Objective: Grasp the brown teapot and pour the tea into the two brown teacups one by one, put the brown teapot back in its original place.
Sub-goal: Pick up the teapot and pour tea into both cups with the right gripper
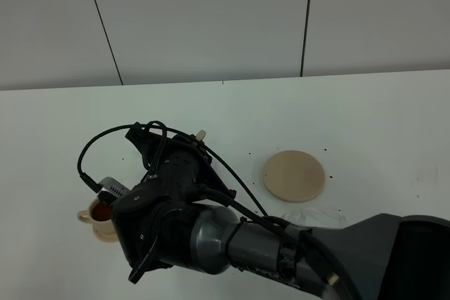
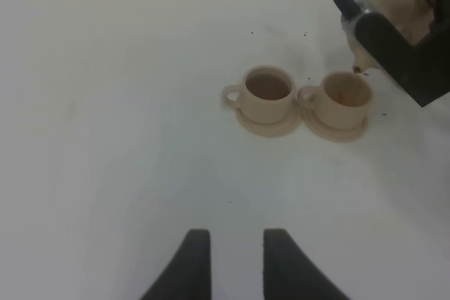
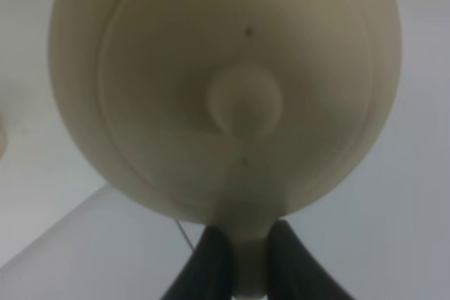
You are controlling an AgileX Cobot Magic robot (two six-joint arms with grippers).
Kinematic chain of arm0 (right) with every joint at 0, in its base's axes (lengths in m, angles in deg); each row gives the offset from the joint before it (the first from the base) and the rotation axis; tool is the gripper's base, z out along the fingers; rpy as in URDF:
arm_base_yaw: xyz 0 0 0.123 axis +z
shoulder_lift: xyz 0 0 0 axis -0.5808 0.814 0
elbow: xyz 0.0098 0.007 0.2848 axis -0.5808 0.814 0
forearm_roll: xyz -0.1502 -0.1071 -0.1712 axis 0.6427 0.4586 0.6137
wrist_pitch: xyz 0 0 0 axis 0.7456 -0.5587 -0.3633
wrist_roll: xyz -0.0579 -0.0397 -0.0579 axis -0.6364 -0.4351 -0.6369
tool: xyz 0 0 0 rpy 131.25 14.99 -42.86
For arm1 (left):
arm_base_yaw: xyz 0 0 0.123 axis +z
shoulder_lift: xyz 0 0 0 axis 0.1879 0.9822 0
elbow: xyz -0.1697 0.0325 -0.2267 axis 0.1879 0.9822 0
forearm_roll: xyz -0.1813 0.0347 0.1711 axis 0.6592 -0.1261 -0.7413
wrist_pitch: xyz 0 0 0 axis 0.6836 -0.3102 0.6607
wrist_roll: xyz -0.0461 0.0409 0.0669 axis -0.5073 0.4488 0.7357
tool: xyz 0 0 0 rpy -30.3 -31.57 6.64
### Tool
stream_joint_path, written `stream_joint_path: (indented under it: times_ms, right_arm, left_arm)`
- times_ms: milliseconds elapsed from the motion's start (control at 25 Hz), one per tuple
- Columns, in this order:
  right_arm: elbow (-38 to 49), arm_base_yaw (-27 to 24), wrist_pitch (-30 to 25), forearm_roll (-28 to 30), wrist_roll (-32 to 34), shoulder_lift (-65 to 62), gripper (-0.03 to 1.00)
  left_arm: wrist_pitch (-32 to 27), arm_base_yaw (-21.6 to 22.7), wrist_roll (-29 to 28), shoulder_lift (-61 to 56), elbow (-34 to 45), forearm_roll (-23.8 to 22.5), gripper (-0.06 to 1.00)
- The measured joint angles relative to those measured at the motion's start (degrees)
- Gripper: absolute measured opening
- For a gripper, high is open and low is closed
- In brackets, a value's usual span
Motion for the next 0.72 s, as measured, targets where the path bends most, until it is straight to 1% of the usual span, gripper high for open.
stream_joint_path:
  times_ms: [400,720]
  right_arm:
    - [0.0,-0.1,-0.3,-0.3,-2.0,0.0,0.1]
    - [0.0,-0.1,-0.1,0.2,-2.4,0.0,0.1]
  left_arm:
    - [0.0,0.0,0.0,0.0,0.0,0.0,0.25]
    - [0.0,0.0,0.0,0.0,0.0,0.0,0.25]
